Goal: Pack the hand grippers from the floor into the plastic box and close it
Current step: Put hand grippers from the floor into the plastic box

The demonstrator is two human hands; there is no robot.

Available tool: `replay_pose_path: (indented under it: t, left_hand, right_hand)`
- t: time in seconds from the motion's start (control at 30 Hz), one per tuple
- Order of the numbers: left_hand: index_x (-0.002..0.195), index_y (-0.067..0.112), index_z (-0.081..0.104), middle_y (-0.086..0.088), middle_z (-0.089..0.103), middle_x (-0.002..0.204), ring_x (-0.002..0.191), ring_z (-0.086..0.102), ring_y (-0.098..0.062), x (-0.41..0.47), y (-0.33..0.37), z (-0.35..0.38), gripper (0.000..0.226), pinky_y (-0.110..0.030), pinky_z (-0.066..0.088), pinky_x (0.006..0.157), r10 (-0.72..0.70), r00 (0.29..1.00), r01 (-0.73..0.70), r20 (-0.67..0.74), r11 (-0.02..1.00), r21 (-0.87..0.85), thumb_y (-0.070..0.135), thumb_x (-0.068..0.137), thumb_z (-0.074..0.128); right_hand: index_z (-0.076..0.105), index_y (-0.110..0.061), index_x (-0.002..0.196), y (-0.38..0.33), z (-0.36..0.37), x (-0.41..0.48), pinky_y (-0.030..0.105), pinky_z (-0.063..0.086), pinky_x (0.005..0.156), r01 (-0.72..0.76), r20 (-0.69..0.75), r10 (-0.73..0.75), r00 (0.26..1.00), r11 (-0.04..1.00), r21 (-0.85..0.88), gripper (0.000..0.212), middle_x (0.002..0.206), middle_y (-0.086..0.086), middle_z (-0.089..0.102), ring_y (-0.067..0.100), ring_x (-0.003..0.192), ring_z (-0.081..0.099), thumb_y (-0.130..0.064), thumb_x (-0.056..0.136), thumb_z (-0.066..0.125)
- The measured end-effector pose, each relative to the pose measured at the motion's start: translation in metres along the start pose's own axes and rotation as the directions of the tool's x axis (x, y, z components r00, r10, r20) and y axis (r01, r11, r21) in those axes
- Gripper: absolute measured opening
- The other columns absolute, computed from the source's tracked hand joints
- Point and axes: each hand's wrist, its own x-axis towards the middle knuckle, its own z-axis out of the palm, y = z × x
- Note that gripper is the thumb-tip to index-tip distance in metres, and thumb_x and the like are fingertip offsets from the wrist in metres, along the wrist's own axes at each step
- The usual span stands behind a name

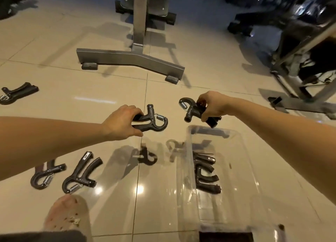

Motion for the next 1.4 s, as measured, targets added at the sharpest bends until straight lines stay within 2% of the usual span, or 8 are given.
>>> replay_pose_path:
  t: [0.1, 0.2, 0.43, 0.6, 0.83, 1.0, 1.3, 1.4]
  left_hand:
    - [0.113, 0.023, 0.063, 0.008, 0.06, 0.102, 0.096, 0.053, -0.016, -0.018, 0.041, 0.012, 0.056, -0.038, 0.05, 0.085, -0.001, 1.0, 0.002, 0.015, 0.997, -0.082, 0.044, 0.068, 0.088]
    - [0.111, 0.026, 0.063, 0.01, 0.06, 0.103, 0.098, 0.053, -0.016, -0.041, 0.074, 0.03, 0.054, -0.038, 0.05, 0.086, 0.015, 0.998, -0.007, 0.066, 0.993, -0.118, 0.045, 0.067, 0.088]
    - [0.114, 0.03, 0.06, 0.017, 0.055, 0.101, 0.098, 0.048, -0.009, -0.066, 0.119, 0.047, 0.054, -0.025, 0.043, 0.08, 0.182, 0.97, -0.181, 0.161, 0.983, -0.018, 0.049, 0.07, 0.085]
    - [0.115, 0.029, 0.06, 0.016, 0.057, 0.103, 0.097, 0.049, -0.009, -0.067, 0.139, 0.069, 0.057, -0.029, 0.045, 0.083, 0.201, 0.964, -0.197, 0.174, 0.98, -0.043, 0.052, 0.069, 0.085]
    - [0.116, 0.031, 0.06, 0.019, 0.056, 0.102, 0.098, 0.049, -0.005, -0.06, 0.132, 0.075, 0.058, -0.03, 0.047, 0.085, 0.181, 0.961, -0.169, 0.207, 0.983, -0.076, 0.053, 0.069, 0.085]
    - [0.117, 0.03, 0.062, 0.017, 0.058, 0.103, 0.1, 0.051, -0.008, -0.046, 0.127, 0.076, 0.059, -0.033, 0.048, 0.087, 0.158, 0.965, -0.141, 0.211, 0.985, -0.094, 0.052, 0.068, 0.086]
    - [0.112, 0.031, 0.064, 0.016, 0.06, 0.101, 0.099, 0.053, -0.008, -0.033, 0.117, 0.081, 0.056, -0.036, 0.049, 0.088, 0.14, 0.964, -0.107, 0.228, 0.983, -0.15, 0.05, 0.066, 0.089]
    - [0.112, 0.032, 0.064, 0.017, 0.06, 0.101, 0.099, 0.053, -0.006, -0.03, 0.118, 0.083, 0.055, -0.033, 0.049, 0.088, 0.152, 0.962, -0.116, 0.229, 0.98, -0.161, 0.05, 0.066, 0.089]
  right_hand:
    - [0.06, -0.017, 0.116, 0.032, 0.022, -0.055, 0.036, 0.056, 0.081, -0.005, 0.045, 0.009, 0.999, 0.996, -0.088, 0.051, 0.106, 0.006, 0.065, 0.024, 0.095, 0.063, -0.018, 0.072, 0.085]
    - [0.063, -0.017, 0.111, 0.069, 0.059, -0.1, 0.041, 0.058, 0.086, -0.002, 0.105, 0.013, 0.994, 0.995, -0.1, 0.049, 0.104, 0.004, 0.067, 0.023, 0.094, 0.064, -0.021, 0.068, 0.086]
    - [0.063, -0.019, 0.111, 0.119, 0.151, -0.15, 0.036, 0.056, 0.084, 0.065, 0.204, -0.046, 0.978, 0.994, -0.09, 0.046, 0.104, -0.001, 0.062, 0.02, 0.094, 0.06, -0.019, 0.069, 0.082]
    - [0.063, -0.019, 0.1, 0.131, 0.202, -0.143, 0.036, 0.055, 0.072, 0.141, 0.169, -0.123, 0.978, 0.985, -0.099, 0.034, 0.095, 0.001, 0.063, 0.022, 0.083, 0.06, -0.02, 0.069, 0.077]
    - [0.061, -0.015, 0.103, 0.126, 0.247, -0.117, 0.039, 0.056, 0.075, 0.193, 0.238, -0.164, 0.957, 0.975, -0.107, 0.029, 0.097, 0.006, 0.063, 0.027, 0.085, 0.061, -0.016, 0.076, 0.072]
    - [0.054, -0.017, 0.112, 0.121, 0.261, -0.098, 0.042, 0.055, 0.084, 0.219, 0.336, -0.179, 0.925, 0.972, -0.083, 0.044, 0.106, 0.007, 0.061, 0.027, 0.093, 0.06, -0.016, 0.074, 0.076]
    - [0.048, -0.01, 0.121, 0.126, 0.279, -0.096, 0.037, 0.041, 0.081, 0.36, 0.347, -0.287, 0.893, 0.918, -0.168, 0.05, 0.12, 0.012, 0.054, 0.031, 0.108, 0.051, -0.017, 0.081, 0.075]
    - [0.049, -0.01, 0.124, 0.129, 0.283, -0.098, 0.042, 0.046, 0.085, 0.366, 0.32, -0.3, 0.899, 0.914, -0.172, 0.053, 0.124, 0.011, 0.054, 0.032, 0.111, 0.052, -0.018, 0.08, 0.076]
